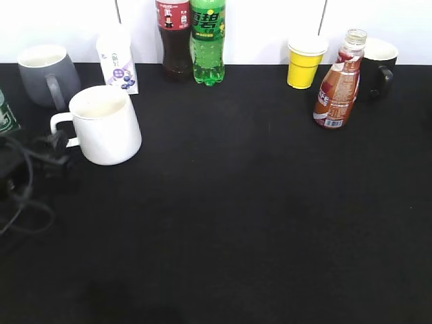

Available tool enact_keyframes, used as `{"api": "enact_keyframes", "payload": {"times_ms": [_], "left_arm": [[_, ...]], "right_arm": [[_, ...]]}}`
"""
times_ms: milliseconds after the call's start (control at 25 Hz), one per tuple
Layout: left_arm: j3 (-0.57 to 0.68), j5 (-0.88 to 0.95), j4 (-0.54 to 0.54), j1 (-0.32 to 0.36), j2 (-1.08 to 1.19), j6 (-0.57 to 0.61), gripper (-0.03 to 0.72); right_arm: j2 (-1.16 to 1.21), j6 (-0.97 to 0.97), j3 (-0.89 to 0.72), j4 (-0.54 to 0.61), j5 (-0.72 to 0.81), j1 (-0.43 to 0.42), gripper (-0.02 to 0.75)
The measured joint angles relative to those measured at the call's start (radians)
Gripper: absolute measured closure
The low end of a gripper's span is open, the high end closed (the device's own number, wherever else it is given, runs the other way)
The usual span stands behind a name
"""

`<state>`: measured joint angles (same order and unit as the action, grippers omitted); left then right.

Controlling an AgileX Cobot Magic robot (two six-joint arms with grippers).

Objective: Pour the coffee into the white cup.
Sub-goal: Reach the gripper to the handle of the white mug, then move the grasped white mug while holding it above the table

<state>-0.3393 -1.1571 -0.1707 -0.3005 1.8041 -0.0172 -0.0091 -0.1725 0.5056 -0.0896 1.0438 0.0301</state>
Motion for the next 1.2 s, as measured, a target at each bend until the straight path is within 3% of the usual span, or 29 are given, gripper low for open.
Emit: {"api": "enact_keyframes", "payload": {"times_ms": [280,320,360,440,600,760,840,1000,1200], "left_arm": [[-0.18,0.035,0.001,0.031,0.145,0.0,0.227],[-0.216,0.02,0.007,0.042,0.172,0.0,0.265],[-0.243,0.011,0.025,0.05,0.194,0.0,0.353],[-0.268,-0.003,0.082,0.057,0.213,-0.001,0.608],[-0.253,-0.035,0.106,0.061,0.216,-0.015,0.616],[-0.164,-0.003,0.38,0.061,0.077,-0.078,0.62],[-0.164,-0.007,0.541,0.061,0.011,-0.148,0.621],[-0.22,-0.006,0.756,0.06,-0.014,-0.265,0.622],[-0.267,0.044,0.842,0.003,-0.015,-0.307,0.622]], "right_arm": [[0.0,0.0,0.0,0.0,0.0,0.0,0.151],[0.0,0.0,0.0,0.0,0.0,0.0,0.151],[0.0,0.0,0.0,0.0,0.0,0.0,0.151],[0.0,0.0,0.0,0.0,0.0,0.0,0.151],[0.0,0.0,0.0,0.0,0.0,0.0,0.151],[0.0,0.0,0.0,0.0,0.0,0.0,0.151],[0.0,0.0,0.0,0.0,0.0,0.0,0.151],[0.0,0.0,0.0,0.0,0.0,0.0,0.151],[0.009,0.012,0.005,0.0,-0.01,0.0,0.151]]}}
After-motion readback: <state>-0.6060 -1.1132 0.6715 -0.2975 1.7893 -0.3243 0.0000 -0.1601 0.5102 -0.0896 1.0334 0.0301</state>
